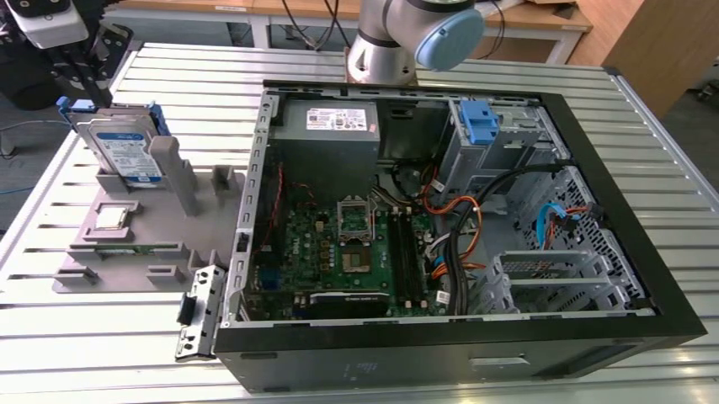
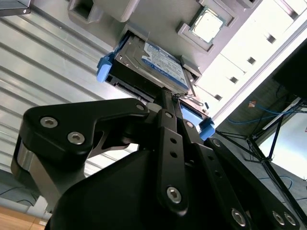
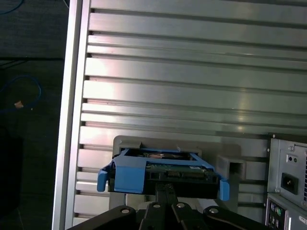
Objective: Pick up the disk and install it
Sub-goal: 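Pick up the disk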
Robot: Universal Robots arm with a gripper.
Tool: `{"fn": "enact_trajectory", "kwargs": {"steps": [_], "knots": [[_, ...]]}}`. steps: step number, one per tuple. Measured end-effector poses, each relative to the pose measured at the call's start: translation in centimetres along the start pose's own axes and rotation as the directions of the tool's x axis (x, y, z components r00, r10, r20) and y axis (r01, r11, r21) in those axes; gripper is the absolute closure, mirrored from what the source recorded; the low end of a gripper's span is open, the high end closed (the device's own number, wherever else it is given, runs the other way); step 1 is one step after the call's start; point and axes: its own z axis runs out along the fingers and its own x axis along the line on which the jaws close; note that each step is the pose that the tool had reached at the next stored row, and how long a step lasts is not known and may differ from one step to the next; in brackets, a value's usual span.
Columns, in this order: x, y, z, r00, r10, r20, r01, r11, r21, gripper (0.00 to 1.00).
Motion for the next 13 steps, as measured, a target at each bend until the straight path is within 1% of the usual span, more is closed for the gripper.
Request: {"fn": "enact_trajectory", "kwargs": {"steps": [4, 10, 13], "knots": [[0.0, 0.0, 0.0, 0.9999, -0.013, -0.0003, 0.013, 0.9999, -0.0001, 0.9], [0.0, 0.0, 0.0, 0.9983, -0.059, -0.0012, 0.059, 0.9983, -0.0003, 0.9], [0.0, 0.0, 0.0, 0.9982, -0.06, -0.0013, 0.06, 0.9982, -0.0003, 0.9]]}}
